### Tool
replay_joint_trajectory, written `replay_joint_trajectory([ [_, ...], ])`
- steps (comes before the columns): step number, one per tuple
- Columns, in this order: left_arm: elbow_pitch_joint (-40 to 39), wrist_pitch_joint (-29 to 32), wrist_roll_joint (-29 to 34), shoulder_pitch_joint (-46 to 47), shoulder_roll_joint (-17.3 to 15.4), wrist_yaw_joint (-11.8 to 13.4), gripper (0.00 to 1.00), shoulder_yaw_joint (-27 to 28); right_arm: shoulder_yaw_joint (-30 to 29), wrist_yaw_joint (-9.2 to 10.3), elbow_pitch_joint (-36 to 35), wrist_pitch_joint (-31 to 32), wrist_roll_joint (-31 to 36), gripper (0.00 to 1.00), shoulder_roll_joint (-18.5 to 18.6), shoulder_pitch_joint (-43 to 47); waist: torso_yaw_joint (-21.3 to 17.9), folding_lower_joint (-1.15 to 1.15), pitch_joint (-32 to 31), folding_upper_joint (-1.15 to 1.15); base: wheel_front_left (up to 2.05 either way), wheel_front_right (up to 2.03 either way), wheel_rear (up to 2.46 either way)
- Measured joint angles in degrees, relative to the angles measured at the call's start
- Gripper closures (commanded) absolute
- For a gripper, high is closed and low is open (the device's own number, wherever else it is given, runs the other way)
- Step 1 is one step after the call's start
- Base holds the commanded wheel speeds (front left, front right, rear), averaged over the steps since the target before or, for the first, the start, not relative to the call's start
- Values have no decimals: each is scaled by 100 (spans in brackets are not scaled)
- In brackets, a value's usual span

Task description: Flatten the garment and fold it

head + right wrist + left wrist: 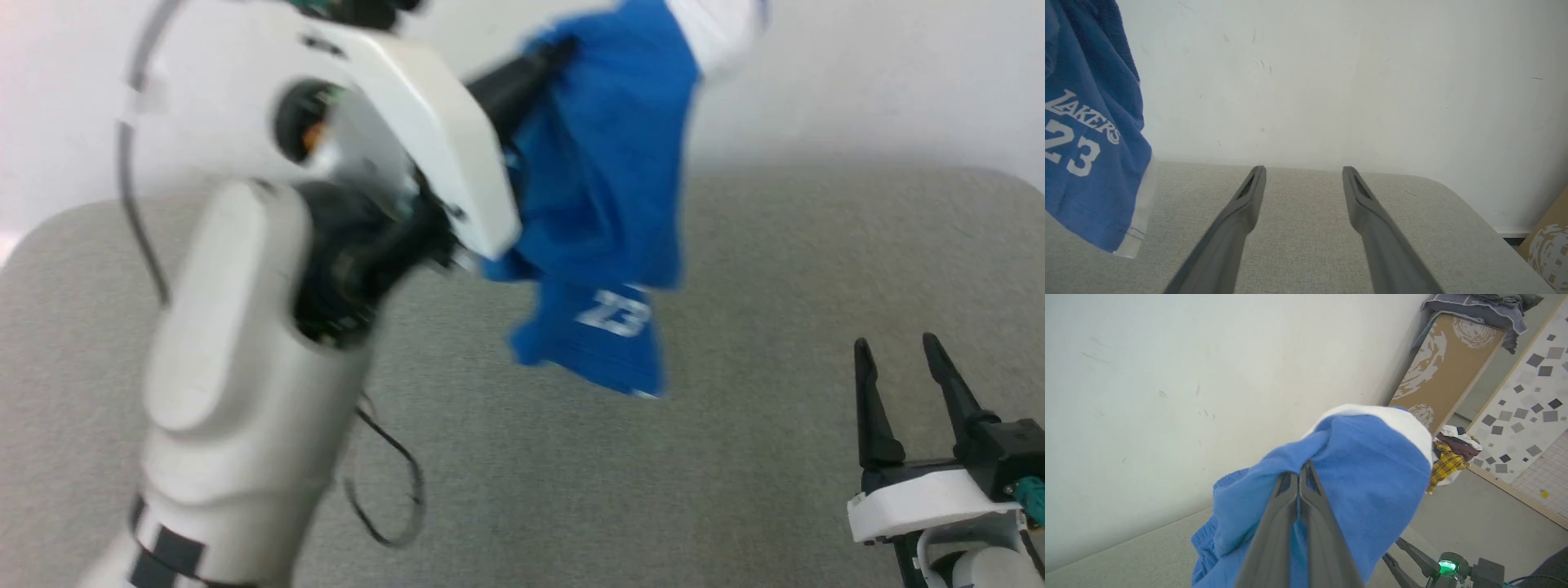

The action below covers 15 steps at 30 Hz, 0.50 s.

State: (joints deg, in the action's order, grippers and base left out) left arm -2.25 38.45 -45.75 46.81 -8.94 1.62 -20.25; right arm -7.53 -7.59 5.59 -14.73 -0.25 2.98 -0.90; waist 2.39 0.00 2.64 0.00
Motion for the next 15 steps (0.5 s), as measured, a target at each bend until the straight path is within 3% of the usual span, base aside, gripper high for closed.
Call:
replay_joint_trajectory([
  [3,-64,-137,-12,-302,179,-67,100,-241,-47,0,-29,0,-32,0,1,-7,-134,0,119,0,0,0,0],
  [6,87,-365,218,-698,87,-294,100,-547,-49,0,-49,0,-48,0,0,-44,-233,1,282,0,0,0,0],
  [10,664,-659,839,-1347,-390,-609,100,-1133,-23,0,-65,0,-100,0,-1,-163,-361,1,504,0,0,0,0],
  [15,1641,-1158,1341,-1996,-726,-671,100,-1571,-48,0,-71,0,-100,0,0,-234,-470,1,763,1,0,0,0],
])
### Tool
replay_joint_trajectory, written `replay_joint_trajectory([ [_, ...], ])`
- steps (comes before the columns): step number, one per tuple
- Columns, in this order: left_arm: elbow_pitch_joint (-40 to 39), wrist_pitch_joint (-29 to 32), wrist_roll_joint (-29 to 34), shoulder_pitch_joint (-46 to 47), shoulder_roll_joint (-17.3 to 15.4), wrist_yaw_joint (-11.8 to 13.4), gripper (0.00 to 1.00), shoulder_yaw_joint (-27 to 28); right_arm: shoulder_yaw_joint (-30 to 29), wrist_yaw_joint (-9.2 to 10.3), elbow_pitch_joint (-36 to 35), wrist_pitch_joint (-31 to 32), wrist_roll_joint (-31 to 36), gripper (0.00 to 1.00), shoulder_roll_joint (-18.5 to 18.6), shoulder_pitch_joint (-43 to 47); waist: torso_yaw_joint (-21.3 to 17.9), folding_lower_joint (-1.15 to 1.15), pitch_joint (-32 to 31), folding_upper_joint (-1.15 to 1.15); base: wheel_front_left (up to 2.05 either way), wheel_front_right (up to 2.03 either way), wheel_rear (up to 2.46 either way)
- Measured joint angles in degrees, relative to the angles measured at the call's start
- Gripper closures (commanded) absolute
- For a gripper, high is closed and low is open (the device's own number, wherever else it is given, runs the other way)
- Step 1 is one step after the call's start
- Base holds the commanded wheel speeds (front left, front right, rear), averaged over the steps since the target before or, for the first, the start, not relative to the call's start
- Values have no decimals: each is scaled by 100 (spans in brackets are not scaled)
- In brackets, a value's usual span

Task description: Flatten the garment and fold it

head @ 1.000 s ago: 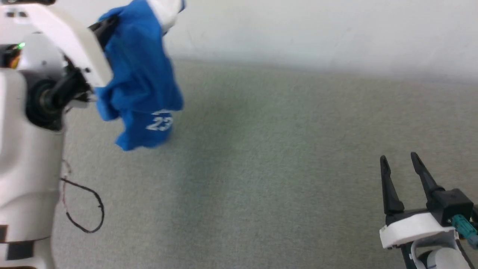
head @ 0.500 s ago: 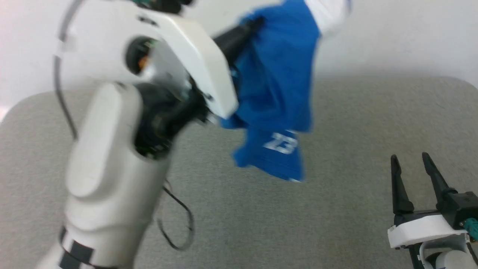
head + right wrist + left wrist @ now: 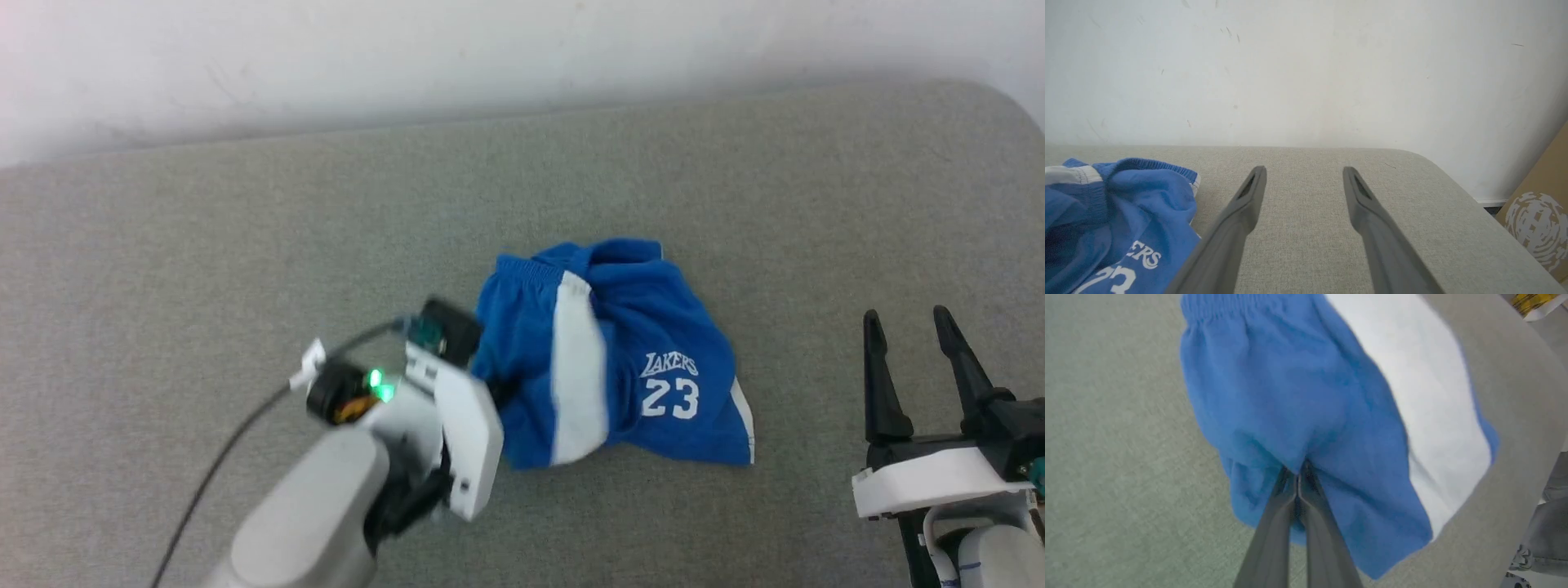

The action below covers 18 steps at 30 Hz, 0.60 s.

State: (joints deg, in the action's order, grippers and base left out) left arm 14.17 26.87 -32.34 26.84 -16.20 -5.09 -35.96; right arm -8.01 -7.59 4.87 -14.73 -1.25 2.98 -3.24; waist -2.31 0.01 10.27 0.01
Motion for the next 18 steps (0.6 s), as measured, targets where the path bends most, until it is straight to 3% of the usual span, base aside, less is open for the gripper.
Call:
replay_joint_trajectory([
  [3,411,-315,-1,-226,88,-25,100,-42,-26,0,8,-1,2,0,0,0,-9,0,99,0,0,0,0],
  [4,477,-471,-2,-233,144,-25,91,-24,-37,0,10,0,11,0,0,-1,8,0,110,0,0,0,0],
  [5,517,-622,-10,-232,192,-25,13,11,-42,0,12,0,21,0,-1,-1,30,0,116,0,0,0,0],
  [6,537,-801,-40,-233,248,-23,0,68,-46,0,18,0,21,0,1,-1,56,0,114,0,0,0,0],
  [9,487,-1313,-51,-222,326,7,0,272,-43,0,30,0,40,0,-1,-1,130,0,48,0,0,0,0],
  [13,119,-2022,-86,-227,294,231,0,677,-29,0,74,0,71,0,0,3,227,-1,-121,0,0,0,0],
  [18,-568,-3163,118,-594,36,814,0,1306,-3,0,101,0,71,0,0,82,309,-2,-357,0,0,0,0],
])
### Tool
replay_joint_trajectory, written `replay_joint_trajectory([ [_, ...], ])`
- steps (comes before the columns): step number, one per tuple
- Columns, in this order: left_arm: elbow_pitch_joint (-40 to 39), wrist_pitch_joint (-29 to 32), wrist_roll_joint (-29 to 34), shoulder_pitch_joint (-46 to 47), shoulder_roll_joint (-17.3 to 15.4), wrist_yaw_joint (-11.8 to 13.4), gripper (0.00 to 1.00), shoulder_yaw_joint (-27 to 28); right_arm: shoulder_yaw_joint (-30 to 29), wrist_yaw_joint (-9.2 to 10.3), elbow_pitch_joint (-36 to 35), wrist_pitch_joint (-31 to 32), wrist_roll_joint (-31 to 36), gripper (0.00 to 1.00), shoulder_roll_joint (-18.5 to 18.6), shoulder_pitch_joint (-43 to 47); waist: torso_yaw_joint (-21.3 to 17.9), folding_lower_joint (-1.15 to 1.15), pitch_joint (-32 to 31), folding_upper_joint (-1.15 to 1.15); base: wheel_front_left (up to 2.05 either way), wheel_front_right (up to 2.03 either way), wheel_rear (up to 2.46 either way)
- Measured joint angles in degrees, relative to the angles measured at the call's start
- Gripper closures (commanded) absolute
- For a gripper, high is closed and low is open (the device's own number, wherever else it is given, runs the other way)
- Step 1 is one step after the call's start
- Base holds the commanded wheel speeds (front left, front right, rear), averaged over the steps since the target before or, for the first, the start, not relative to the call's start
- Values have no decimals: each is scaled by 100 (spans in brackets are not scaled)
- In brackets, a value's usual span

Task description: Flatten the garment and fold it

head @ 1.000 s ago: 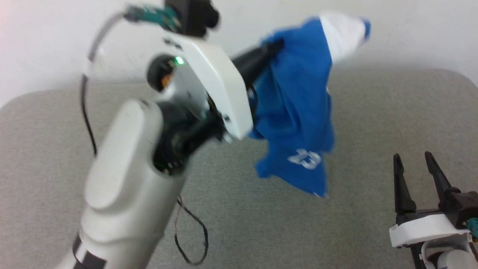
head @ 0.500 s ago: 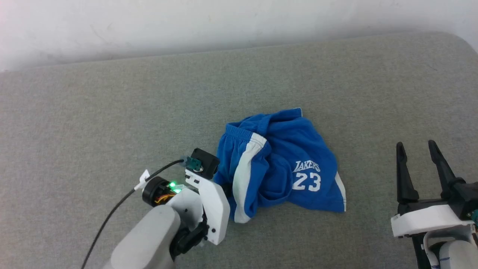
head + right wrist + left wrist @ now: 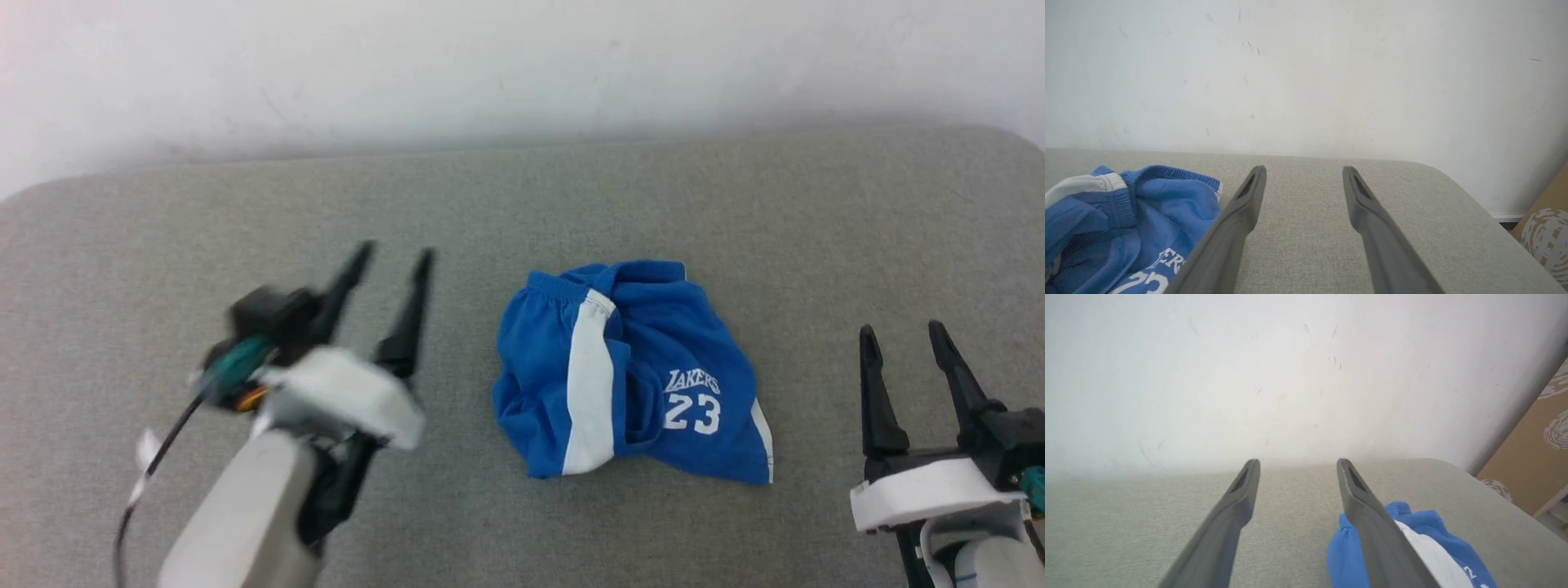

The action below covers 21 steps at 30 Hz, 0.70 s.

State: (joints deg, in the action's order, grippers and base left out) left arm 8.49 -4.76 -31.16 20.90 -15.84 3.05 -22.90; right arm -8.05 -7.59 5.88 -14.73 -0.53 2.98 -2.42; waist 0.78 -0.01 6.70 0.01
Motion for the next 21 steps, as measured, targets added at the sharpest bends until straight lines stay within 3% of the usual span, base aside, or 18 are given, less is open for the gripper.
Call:
replay_joint_trajectory([
  [5,-510,-861,417,-1068,-352,503,0,404,-4,0,3,0,0,0,-1,164,70,0,-156,0,0,0,0],
  [8,-797,-985,658,-1730,-377,717,0,655,-15,0,-12,0,0,0,-1,225,119,0,-160,0,0,0,0],
  [10,-1135,-990,700,-2067,-182,762,0,998,-32,0,-29,0,0,0,-1,264,152,0,-131,0,0,0,0],
  [14,-1347,-996,828,-2488,276,590,0,1374,12,0,-25,0,9,0,1,270,247,0,-60,0,0,0,0],
  [21,-1283,-996,1168,-2486,822,11,0,1697,468,0,-159,379,255,0,1,-141,410,1,119,0,0,0,0],
])
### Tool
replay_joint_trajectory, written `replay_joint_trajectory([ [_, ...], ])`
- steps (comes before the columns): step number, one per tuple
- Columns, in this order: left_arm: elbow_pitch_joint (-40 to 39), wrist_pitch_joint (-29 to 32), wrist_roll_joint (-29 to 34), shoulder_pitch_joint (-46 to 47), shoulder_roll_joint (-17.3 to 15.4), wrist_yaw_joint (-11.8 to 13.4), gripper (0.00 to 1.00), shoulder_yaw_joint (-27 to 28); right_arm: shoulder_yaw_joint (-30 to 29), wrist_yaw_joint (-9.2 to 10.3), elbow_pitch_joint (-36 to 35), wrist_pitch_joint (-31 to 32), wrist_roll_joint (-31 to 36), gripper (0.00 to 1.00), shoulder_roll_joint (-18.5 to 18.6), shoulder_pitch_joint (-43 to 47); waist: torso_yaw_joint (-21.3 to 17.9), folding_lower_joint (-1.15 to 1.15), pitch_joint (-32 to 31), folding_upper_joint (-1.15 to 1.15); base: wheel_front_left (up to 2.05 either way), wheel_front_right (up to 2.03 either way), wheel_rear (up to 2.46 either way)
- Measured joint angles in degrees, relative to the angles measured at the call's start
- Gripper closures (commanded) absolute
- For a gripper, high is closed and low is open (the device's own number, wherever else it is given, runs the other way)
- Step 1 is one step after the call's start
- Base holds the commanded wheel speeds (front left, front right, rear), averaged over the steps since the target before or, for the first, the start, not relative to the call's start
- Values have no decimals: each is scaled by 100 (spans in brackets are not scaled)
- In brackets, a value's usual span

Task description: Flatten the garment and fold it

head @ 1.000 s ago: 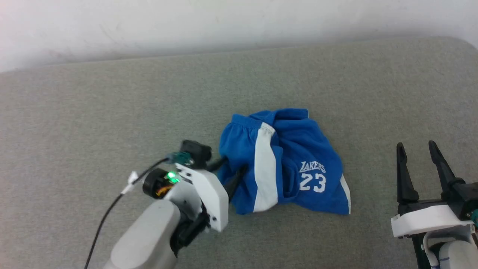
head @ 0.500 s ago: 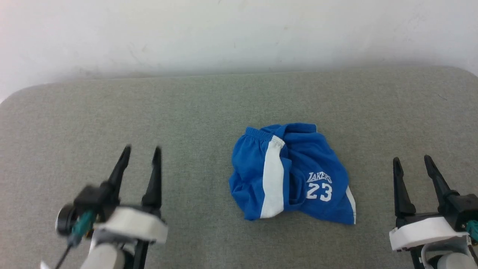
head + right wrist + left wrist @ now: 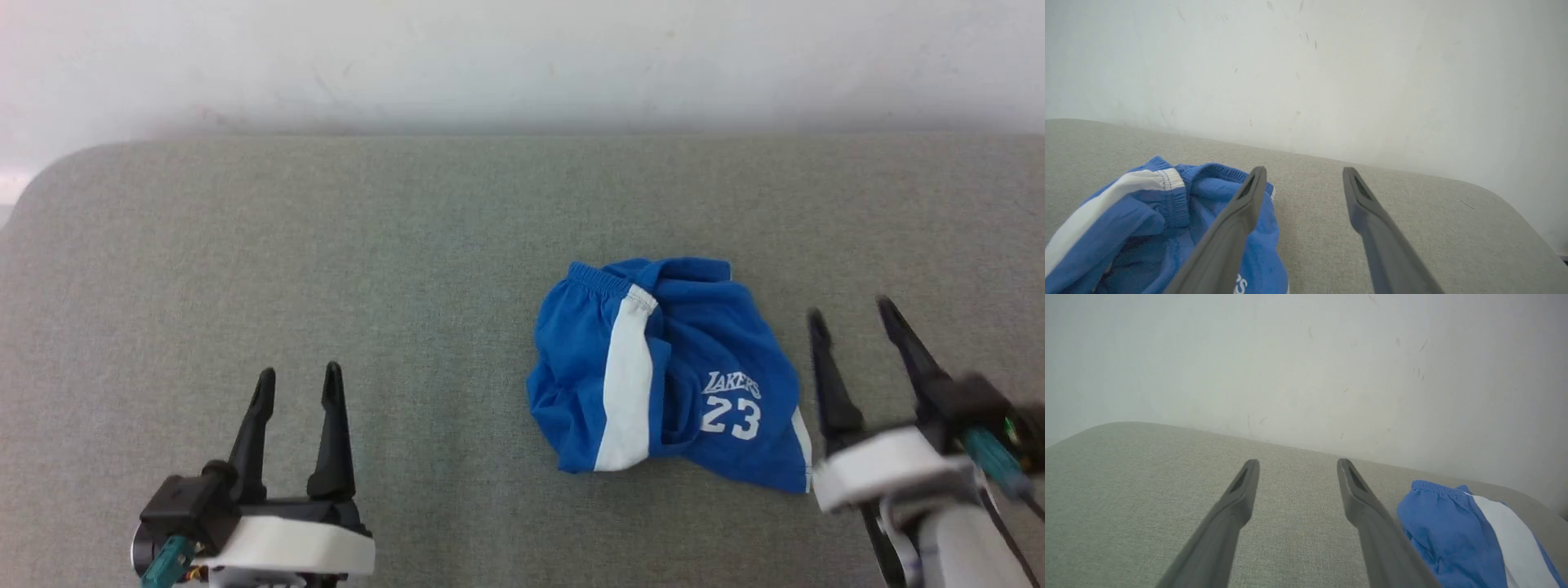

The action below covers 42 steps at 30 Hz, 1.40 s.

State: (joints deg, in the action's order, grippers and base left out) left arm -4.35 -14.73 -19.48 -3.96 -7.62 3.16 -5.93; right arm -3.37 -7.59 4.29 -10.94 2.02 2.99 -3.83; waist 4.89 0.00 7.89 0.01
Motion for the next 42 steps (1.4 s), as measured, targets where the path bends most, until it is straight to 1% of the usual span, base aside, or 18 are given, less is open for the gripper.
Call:
replay_joint_trajectory([
  [2,41,0,88,103,102,-138,0,58,170,-1,-40,339,109,0,13,-364,35,0,78,0,0,0,0],
  [4,107,0,178,198,190,-271,0,110,240,-1,-35,706,31,0,80,-770,69,0,161,0,0,0,0],
  [8,272,0,246,315,332,-476,0,137,488,1,191,1681,-327,0,466,-1503,144,0,328,0,0,0,0],
  [10,361,0,248,361,381,-566,0,132,727,3,371,2143,-502,0,719,-1819,194,1,411,0,0,0,0],
  [13,491,0,286,444,415,-646,0,120,1087,2,717,2867,-842,0,1038,-2187,290,1,523,0,0,0,0],
  [17,586,0,288,569,442,-724,0,83,1437,4,1170,3728,-1282,0,1355,-2489,450,1,658,0,0,0,0],
  [20,626,0,288,645,445,-775,0,54,1684,3,1397,4153,-1548,0,1535,-2625,576,1,763,0,0,0,0],
  [22,635,0,274,702,445,-802,0,25,1783,4,1524,4335,-1723,0,1577,-2675,653,1,836,0,0,0,0],
  [25,670,0,229,775,446,-810,0,-36,1726,4,1751,4524,-1944,0,1503,-2677,756,1,950,-1,0,0,0],
  [28,699,0,162,861,446,-810,0,-121,1627,4,1863,4540,-1990,0,1427,-2742,841,-1,1059,-1,0,0,0],
  [29,699,0,162,861,446,-810,0,-121,1627,4,1863,4540,-1990,21,1427,-2742,841,-1,1059,-1,0,0,0],
  [30,706,0,129,893,446,-810,0,-146,1597,4,1881,4524,-1987,57,1406,-2782,864,0,1093,-1,0,0,0],
  [31,709,0,101,919,447,-810,0,-163,1595,4,1886,4486,-1968,85,1395,-2820,884,0,1125,-1,0,0,0],
  [32,712,0,77,938,447,-810,0,-172,1601,4,1886,4406,-1934,100,1381,-2865,899,0,1156,-1,0,0,0],
  [34,748,0,35,991,447,-809,0,-190,1568,4,1948,4074,-1807,100,1248,-3020,894,1,1214,-1,0,0,0],
  [35,748,0,35,991,447,-809,0,-190,1568,4,1948,4074,-1807,100,1248,-3020,894,1,1214,-1,0,0,0],
  [38,797,0,3,1012,449,-809,0,-216,1419,4,1982,3690,-1726,100,1124,-3225,841,1,1191,-1,0,0,0],
  [42,850,0,4,1015,453,-808,0,-213,1016,4,1958,3199,-1529,100,1234,-3430,760,0,1031,-1,0,0,0],
])
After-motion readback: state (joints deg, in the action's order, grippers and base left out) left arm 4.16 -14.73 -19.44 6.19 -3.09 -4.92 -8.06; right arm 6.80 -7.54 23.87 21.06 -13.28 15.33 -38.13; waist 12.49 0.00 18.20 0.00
